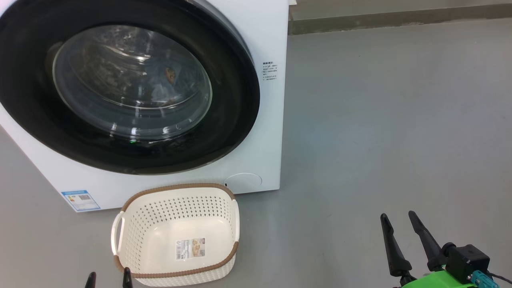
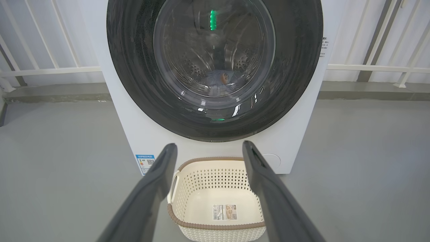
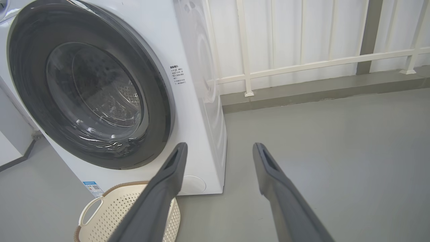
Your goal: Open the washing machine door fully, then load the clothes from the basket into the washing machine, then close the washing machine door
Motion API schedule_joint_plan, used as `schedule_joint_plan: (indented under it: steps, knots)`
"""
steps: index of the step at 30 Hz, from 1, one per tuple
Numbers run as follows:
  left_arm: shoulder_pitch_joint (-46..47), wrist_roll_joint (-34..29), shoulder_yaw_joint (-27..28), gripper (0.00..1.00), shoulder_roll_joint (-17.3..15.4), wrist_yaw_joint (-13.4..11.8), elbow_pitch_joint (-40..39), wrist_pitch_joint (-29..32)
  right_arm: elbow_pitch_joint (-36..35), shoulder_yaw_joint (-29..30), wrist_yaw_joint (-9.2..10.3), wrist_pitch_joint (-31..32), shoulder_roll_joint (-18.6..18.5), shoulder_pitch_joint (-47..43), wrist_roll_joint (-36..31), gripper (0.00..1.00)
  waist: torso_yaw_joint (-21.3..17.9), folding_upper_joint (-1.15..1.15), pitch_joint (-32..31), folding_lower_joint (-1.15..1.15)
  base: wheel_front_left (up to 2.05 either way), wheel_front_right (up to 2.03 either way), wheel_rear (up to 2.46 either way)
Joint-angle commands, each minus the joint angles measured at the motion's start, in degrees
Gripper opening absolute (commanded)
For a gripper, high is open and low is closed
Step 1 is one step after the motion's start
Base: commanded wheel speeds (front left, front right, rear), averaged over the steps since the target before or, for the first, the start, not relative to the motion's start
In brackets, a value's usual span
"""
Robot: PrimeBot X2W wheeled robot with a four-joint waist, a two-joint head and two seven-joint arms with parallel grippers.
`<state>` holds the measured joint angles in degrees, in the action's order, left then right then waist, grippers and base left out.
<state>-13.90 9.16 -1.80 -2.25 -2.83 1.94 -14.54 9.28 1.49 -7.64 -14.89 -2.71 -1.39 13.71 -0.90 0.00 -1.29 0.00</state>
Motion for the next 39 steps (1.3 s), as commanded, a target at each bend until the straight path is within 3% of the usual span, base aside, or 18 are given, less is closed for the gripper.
schedule_joint_plan:
  steps: [1,11,12,19,23,28,39]
  knots:
    - [0.7,-0.2,1.8,1.00,-0.6,-0.5,-1.7,-0.5,-1.3,-1.4,0.15,-0.1,-0.2,0.6,0.0,1.00,0.1,0.00,0.0,0.00,0.00,0.00,0.00]
    - [0.0,0.5,1.2,1.00,-0.6,-0.2,-1.4,-0.5,-1.2,-1.8,0.15,-0.1,-0.2,0.4,0.5,1.00,0.7,0.00,-0.4,0.00,0.00,0.00,0.00]
    - [-0.6,0.6,-0.4,0.00,0.0,0.0,0.0,0.0,0.1,-0.4,0.00,0.0,0.0,0.0,0.2,0.00,0.7,0.00,-0.4,0.00,0.00,0.00,0.00]
    - [-0.6,2.3,-0.6,0.00,0.9,0.2,3.3,0.7,3.7,-0.4,0.00,0.6,0.2,-0.1,1.7,0.00,0.7,0.00,-0.4,0.01,0.00,0.00,0.00]
    - [0.0,5.1,-0.5,0.00,0.7,0.5,3.5,1.3,3.7,-0.3,0.01,1.2,0.1,0.1,4.2,0.00,0.7,0.00,-0.5,0.13,0.00,0.00,0.00]
    - [0.9,8.6,-0.3,0.00,0.5,0.9,3.9,1.9,3.7,-0.1,0.01,2.1,0.1,0.4,7.4,0.00,0.7,0.00,-0.3,0.01,0.00,0.00,0.00]
    - [2.7,15.4,0.0,0.00,0.1,1.7,4.8,3.3,3.9,0.4,0.03,3.8,0.1,1.1,13.6,0.00,0.7,0.00,-0.1,0.00,0.00,0.00,0.00]
